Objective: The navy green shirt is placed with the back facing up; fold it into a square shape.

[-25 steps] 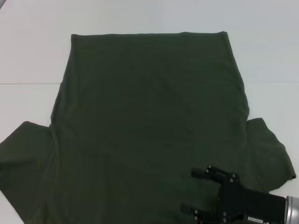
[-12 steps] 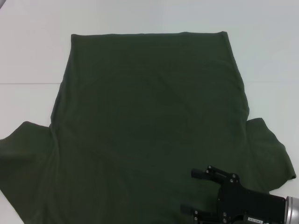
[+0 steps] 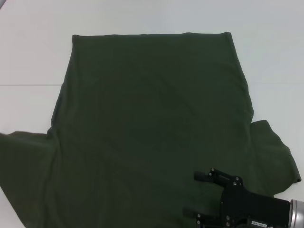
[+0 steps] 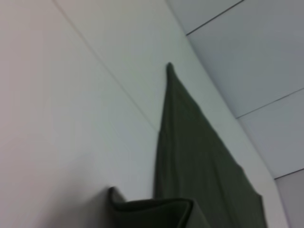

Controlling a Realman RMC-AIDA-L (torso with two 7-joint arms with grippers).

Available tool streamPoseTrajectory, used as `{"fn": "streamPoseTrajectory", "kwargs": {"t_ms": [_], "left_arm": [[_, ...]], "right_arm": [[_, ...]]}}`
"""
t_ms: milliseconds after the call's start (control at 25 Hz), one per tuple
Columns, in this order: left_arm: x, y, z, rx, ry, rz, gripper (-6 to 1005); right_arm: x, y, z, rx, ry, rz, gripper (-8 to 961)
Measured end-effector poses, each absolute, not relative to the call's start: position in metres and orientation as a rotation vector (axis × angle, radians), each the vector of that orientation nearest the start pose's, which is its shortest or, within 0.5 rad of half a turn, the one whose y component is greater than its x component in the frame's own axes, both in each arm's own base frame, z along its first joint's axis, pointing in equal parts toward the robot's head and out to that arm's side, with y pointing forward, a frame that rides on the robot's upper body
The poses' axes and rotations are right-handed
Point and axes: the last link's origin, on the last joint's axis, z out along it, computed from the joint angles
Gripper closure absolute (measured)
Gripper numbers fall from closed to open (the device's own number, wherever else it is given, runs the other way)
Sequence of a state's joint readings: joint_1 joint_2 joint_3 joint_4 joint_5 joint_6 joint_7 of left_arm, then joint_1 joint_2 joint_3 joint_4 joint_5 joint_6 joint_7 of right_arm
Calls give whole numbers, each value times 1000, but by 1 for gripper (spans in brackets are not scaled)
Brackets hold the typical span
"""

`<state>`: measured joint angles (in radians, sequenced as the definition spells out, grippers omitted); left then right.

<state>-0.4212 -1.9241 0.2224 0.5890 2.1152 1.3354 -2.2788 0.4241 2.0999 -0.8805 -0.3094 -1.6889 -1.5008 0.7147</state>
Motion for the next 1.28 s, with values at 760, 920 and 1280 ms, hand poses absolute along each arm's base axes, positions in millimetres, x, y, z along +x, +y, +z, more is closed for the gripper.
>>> {"fn": "streamPoseTrajectory", "kwargs": {"t_ms": [760, 920, 1280], "left_arm": [[-370, 324, 97, -1664, -1793, -1040, 998], [-362, 326, 89, -1754, -1781, -1003, 998], [-331, 330, 52, -2013, -1724, -948, 997]], "right_arm": [[280, 271, -64, -2650, 229, 847, 57], [280, 271, -64, -2650, 229, 848, 57], [281, 268, -64, -2651, 238, 858, 57]]}}
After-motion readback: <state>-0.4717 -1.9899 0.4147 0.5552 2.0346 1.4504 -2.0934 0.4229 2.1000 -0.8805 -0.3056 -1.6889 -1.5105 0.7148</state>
